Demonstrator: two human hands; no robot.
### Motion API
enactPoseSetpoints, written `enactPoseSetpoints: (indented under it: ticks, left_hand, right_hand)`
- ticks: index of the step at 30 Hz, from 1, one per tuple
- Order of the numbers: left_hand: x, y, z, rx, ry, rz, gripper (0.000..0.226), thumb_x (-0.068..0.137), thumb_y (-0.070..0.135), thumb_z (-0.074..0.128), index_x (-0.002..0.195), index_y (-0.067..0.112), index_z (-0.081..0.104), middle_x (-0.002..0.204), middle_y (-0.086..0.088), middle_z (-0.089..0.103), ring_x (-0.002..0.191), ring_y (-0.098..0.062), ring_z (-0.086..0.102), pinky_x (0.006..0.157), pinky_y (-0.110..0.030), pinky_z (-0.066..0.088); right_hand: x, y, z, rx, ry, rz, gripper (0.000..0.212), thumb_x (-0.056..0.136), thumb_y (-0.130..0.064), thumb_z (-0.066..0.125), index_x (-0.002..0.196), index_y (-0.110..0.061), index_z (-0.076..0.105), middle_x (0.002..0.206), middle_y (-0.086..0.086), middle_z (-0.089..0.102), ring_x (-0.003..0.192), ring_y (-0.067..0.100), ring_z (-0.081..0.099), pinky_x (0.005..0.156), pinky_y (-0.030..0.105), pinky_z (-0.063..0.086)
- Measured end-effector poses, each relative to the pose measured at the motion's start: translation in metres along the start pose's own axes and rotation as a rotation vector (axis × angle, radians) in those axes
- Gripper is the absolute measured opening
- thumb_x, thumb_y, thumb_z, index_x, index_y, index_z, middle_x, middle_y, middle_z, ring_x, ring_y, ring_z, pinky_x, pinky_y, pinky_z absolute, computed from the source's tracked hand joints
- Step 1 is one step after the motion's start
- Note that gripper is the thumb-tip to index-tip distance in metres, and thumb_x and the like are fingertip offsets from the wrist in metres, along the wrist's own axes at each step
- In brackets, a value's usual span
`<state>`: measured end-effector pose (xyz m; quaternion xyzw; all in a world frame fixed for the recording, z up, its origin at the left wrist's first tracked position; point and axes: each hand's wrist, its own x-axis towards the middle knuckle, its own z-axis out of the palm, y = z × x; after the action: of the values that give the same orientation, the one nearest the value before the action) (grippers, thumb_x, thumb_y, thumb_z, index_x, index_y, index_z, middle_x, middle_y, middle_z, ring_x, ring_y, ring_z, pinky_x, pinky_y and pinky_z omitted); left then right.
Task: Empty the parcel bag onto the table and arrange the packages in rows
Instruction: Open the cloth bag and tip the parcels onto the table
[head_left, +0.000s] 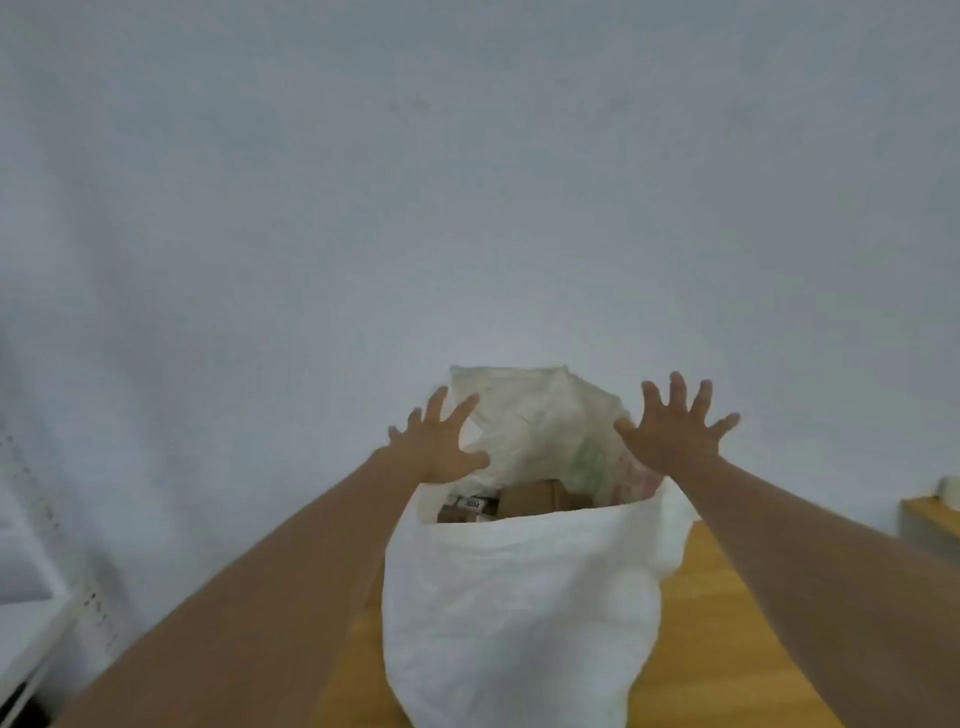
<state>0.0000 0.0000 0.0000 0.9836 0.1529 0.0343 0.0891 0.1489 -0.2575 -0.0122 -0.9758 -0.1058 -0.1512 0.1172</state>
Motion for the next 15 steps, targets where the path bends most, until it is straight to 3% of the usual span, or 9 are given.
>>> enactPoseSetpoints:
  ticks: [2, 5, 8, 11, 13, 15]
  left_hand:
    - [-0.002, -0.006, 0.002, -0.014, -0.203, -0.028, 0.093, 0.086, 0.062, 0.056, 0.151, 0.045, -0.008, 0.162, -0.003, -0.014, 0.145, -0.038, 0.021, 0.111, -0.055, 0.03]
    - [-0.01, -0.01, 0.004, -0.039, -0.383, -0.076, 0.082, 0.094, 0.039, 0.053, 0.15, 0.048, -0.006, 0.159, -0.011, 0.019, 0.128, -0.038, 0.045, 0.089, -0.045, 0.052]
    - [-0.019, -0.006, 0.004, -0.088, -0.417, -0.068, 0.086, 0.091, 0.001, 0.032, 0.147, 0.057, -0.003, 0.159, -0.011, 0.021, 0.117, -0.039, 0.051, 0.078, -0.043, 0.059]
    - [-0.023, -0.009, 0.003, -0.106, -0.399, -0.045, 0.092, 0.086, -0.007, 0.023, 0.146, 0.06, 0.003, 0.159, -0.008, 0.022, 0.112, -0.032, 0.051, 0.074, -0.037, 0.057]
    - [-0.025, -0.009, 0.004, -0.12, -0.394, -0.021, 0.087, 0.084, -0.01, 0.02, 0.147, 0.05, 0.027, 0.158, -0.007, 0.025, 0.119, -0.033, 0.05, 0.077, -0.034, 0.055]
    - [-0.029, -0.006, 0.005, -0.188, -0.403, -0.024, 0.072, 0.086, -0.01, 0.022, 0.137, 0.03, 0.055, 0.152, -0.009, 0.035, 0.121, -0.035, 0.05, 0.083, -0.034, 0.054]
  right_hand:
    - [-0.009, 0.009, -0.003, 0.119, -0.235, 0.18, 0.075, 0.09, -0.059, 0.049, 0.152, -0.028, 0.019, 0.16, 0.013, 0.003, 0.145, 0.044, 0.008, 0.111, 0.069, 0.017]
    - [-0.022, 0.023, 0.009, 0.213, -0.362, 0.25, 0.062, 0.094, -0.042, 0.052, 0.148, -0.022, 0.028, 0.146, 0.016, 0.024, 0.135, 0.042, 0.031, 0.103, 0.053, 0.042]
    - [-0.037, 0.02, 0.02, 0.339, -0.433, 0.253, 0.055, 0.093, -0.014, 0.048, 0.146, -0.022, 0.034, 0.131, 0.018, 0.043, 0.115, 0.037, 0.051, 0.083, 0.048, 0.058]
    - [-0.045, 0.011, 0.032, 0.462, -0.417, 0.19, 0.05, 0.09, -0.002, 0.048, 0.138, -0.018, 0.049, 0.119, 0.008, 0.055, 0.094, 0.024, 0.058, 0.071, 0.035, 0.058]
    - [-0.05, 0.003, 0.042, 0.601, -0.397, 0.155, 0.057, 0.09, 0.0, 0.045, 0.141, -0.026, 0.05, 0.122, 0.002, 0.06, 0.098, 0.02, 0.057, 0.074, 0.019, 0.047]
    - [-0.059, -0.008, 0.048, 0.762, -0.364, 0.157, 0.052, 0.09, 0.001, 0.044, 0.131, -0.027, 0.061, 0.122, 0.001, 0.065, 0.102, 0.019, 0.057, 0.08, 0.019, 0.046]
